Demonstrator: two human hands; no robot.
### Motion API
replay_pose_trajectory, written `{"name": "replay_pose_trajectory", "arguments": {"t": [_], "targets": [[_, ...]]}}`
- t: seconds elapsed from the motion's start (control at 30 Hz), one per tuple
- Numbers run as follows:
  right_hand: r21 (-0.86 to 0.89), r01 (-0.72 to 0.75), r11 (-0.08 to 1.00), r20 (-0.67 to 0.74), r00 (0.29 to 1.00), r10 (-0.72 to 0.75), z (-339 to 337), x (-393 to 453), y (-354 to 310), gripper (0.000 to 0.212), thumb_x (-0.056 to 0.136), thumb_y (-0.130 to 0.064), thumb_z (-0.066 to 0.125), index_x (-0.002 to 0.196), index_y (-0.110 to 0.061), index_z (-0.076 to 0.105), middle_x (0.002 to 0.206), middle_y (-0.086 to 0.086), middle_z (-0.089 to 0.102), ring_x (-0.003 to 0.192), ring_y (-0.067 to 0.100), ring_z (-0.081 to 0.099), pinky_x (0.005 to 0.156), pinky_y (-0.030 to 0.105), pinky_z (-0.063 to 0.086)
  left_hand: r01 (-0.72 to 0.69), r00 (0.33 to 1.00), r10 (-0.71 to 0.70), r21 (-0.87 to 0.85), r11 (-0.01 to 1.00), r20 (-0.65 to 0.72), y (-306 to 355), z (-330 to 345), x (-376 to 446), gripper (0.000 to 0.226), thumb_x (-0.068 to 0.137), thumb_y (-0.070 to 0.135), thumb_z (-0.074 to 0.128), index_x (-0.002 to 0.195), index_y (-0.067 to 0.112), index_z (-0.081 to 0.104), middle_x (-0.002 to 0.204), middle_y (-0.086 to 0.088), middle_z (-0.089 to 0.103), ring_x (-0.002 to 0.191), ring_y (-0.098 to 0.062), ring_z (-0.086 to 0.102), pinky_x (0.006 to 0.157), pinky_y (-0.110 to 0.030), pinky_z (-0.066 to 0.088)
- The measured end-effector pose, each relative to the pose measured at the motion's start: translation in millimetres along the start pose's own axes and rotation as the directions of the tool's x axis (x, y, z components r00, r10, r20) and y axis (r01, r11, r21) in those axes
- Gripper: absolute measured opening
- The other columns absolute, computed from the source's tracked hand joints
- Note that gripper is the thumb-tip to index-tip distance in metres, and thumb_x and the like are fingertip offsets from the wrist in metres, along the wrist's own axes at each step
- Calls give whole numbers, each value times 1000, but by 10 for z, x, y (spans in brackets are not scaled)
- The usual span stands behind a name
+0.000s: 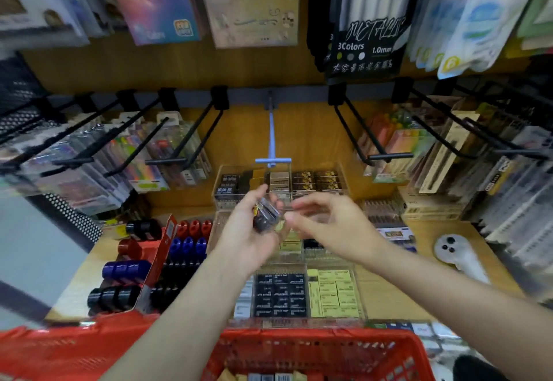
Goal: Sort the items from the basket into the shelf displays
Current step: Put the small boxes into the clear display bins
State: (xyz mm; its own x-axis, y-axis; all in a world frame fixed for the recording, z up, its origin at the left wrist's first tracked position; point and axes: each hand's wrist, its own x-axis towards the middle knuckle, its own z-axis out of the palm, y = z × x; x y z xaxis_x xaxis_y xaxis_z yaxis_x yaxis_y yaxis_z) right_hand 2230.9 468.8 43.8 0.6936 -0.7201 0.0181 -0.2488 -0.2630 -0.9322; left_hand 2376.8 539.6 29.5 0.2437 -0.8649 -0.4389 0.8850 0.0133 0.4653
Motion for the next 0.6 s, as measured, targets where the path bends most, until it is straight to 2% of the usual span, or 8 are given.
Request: {"name": "replay_pose_trajectory", "arguments": {"t": [0.07,0.17,0.27,0.3,0.37,0.47,0.53,0.6], "targets": [[159,-49,986,-21,998,53,157,-267,-117,28,78,-35,80,102,-27,68,97,-5,72,84,13,73,73,36,62,-15,999,13,45,999,38,-103,27,-278,25,86,21,69,106,9,63,83,-9,67,83,-26,68,92,-50,54],[260,-90,961,-84,990,116,343,-567,-288,24,82,-20,78,102,-21,64,96,4,70,88,22,71,79,47,60,-92,995,85,134,987,60,-226,76,-669,34,83,26,69,117,20,68,97,-8,71,81,-25,71,79,-45,55],[324,-89,942,-62,991,115,442,-822,-434,16,89,-4,68,101,-14,67,87,9,71,74,19,69,73,39,60,-139,984,111,208,968,139,-255,31,-1025,43,92,37,58,131,19,58,122,-6,69,86,-26,71,61,-36,55],[343,-90,935,-49,992,113,447,-897,-475,16,90,-1,66,100,-13,68,83,8,73,68,16,68,68,32,60,-149,980,113,220,964,166,-234,-6,-1129,47,93,41,54,134,19,54,127,-5,67,89,-26,72,61,-34,53],[383,-112,917,-31,990,134,442,-1023,-562,18,92,1,63,99,-15,70,77,4,74,63,11,67,63,23,58,-150,977,112,214,965,181,-186,-105,-1297,51,92,44,52,137,19,51,131,-5,65,103,-23,70,78,-37,54],[412,-161,897,-5,984,179,427,-1137,-631,17,92,-4,64,106,-11,71,85,6,76,73,14,72,71,27,61,-135,980,112,133,982,163,-172,-295,-1459,52,92,42,56,138,17,52,134,-6,64,119,-24,64,99,-41,48],[407,-173,897,12,983,184,453,-1194,-679,17,92,-6,65,107,-10,71,90,5,76,85,17,73,76,29,61,-120,981,102,105,987,167,-196,-359,-1514,53,93,41,56,140,18,51,136,-4,62,122,-23,62,98,-41,47],[428,-176,886,4,981,193,525,-1218,-694,15,92,-6,65,106,-7,71,93,8,76,88,18,73,73,26,60,-121,975,97,115,986,200,-230,-331,-1531,52,94,41,54,141,19,50,138,-2,61,120,-22,63,89,-37,51]]}}
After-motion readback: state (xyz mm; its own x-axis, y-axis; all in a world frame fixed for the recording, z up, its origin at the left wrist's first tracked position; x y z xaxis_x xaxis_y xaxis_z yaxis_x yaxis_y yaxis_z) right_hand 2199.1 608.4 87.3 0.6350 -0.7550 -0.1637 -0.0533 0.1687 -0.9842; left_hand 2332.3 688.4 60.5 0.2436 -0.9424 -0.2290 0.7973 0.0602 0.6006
